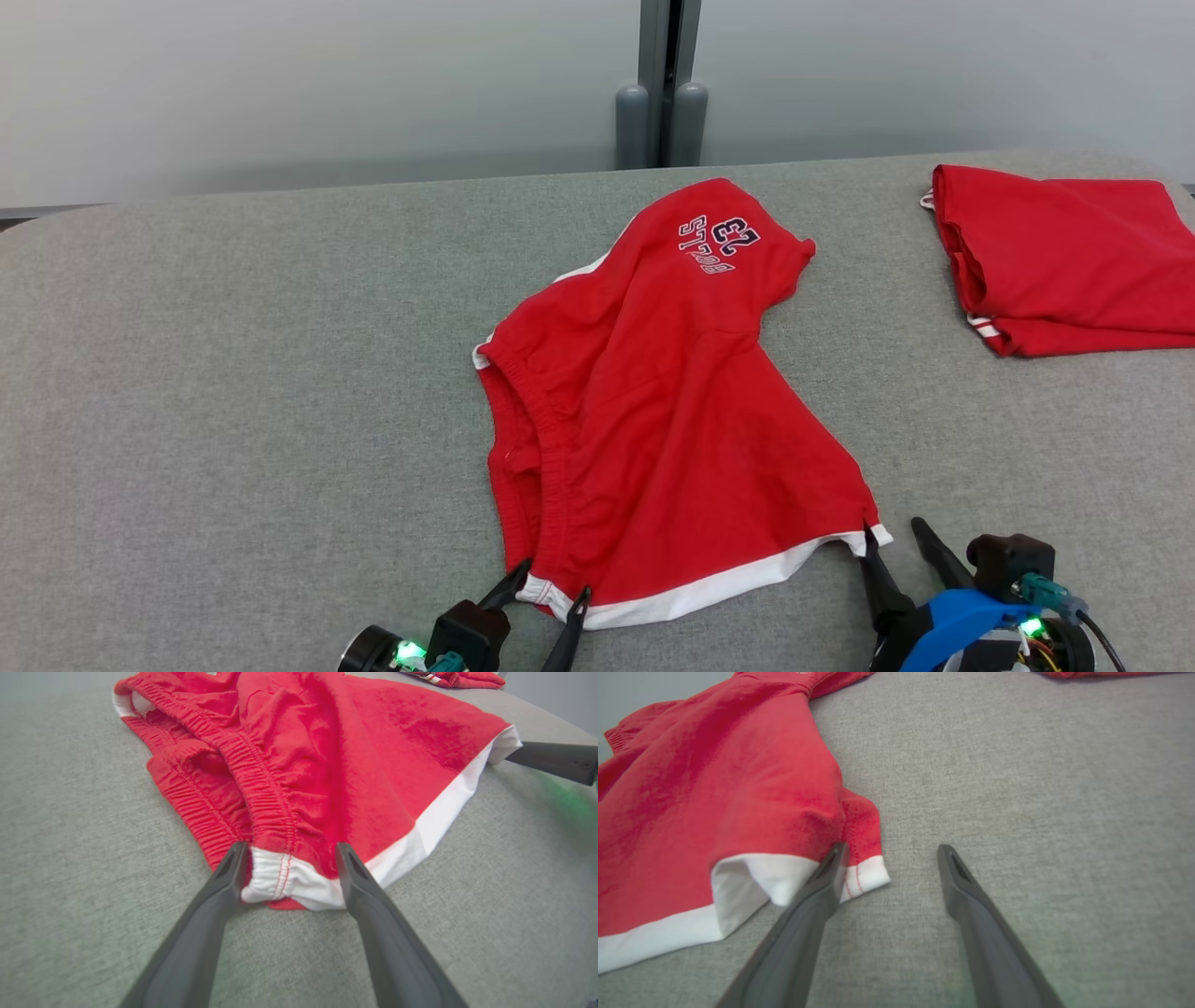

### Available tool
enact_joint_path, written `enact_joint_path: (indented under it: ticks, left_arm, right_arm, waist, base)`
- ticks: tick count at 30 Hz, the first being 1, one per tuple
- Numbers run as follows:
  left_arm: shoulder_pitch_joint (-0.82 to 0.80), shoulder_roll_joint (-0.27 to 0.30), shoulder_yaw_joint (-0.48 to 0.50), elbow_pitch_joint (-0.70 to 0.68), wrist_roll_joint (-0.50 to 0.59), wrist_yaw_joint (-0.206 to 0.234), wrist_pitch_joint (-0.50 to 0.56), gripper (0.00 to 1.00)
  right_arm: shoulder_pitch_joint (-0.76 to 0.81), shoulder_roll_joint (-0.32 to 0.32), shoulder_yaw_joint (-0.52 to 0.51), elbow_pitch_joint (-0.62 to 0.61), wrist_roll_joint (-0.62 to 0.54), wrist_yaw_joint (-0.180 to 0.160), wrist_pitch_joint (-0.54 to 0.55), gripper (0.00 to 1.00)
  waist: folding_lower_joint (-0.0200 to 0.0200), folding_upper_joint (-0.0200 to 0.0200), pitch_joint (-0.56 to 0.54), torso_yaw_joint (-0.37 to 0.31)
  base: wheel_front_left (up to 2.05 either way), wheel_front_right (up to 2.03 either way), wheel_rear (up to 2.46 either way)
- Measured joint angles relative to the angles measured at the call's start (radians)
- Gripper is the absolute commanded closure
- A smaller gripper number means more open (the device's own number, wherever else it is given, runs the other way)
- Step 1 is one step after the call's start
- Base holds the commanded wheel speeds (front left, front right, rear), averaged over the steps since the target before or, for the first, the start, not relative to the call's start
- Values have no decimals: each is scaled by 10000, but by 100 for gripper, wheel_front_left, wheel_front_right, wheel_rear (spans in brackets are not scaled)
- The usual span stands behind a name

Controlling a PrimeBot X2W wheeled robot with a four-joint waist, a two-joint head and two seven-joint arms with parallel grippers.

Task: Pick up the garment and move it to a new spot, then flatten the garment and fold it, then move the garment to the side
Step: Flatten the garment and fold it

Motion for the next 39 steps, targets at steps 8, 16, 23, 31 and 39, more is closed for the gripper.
enact_joint_path:
  ticks: [8,16,23,31,39]
  left_arm:
    - [-453,-58,-389,715,-311,0,-109,0]
    - [-883,-221,-754,1434,-719,0,-242,97]
    - [-980,-194,-754,1421,-993,0,-391,100]
    - [-914,127,-297,-98,-1064,111,-474,100]
    - [-2052,431,399,-1565,-1413,138,-330,100]
  right_arm:
    - [-265,-82,1066,587,637,-17,-422,0]
    - [-262,-81,2015,700,1116,-15,-564,100]
    - [-240,10,1739,485,1172,0,-650,100]
    - [-132,-263,675,-1386,1218,0,-700,100]
    - [-1089,-387,598,-3317,1576,0,219,100]
  waist:
    - [0,0,23,4]
    - [0,0,10,-25]
    - [0,0,-107,-51]
    - [0,0,-130,-102]
    - [0,0,250,-254]
  base:
    - [0,0,0]
    - [0,0,0]
    - [0,0,0]
    - [0,0,0]
    - [0,0,0]
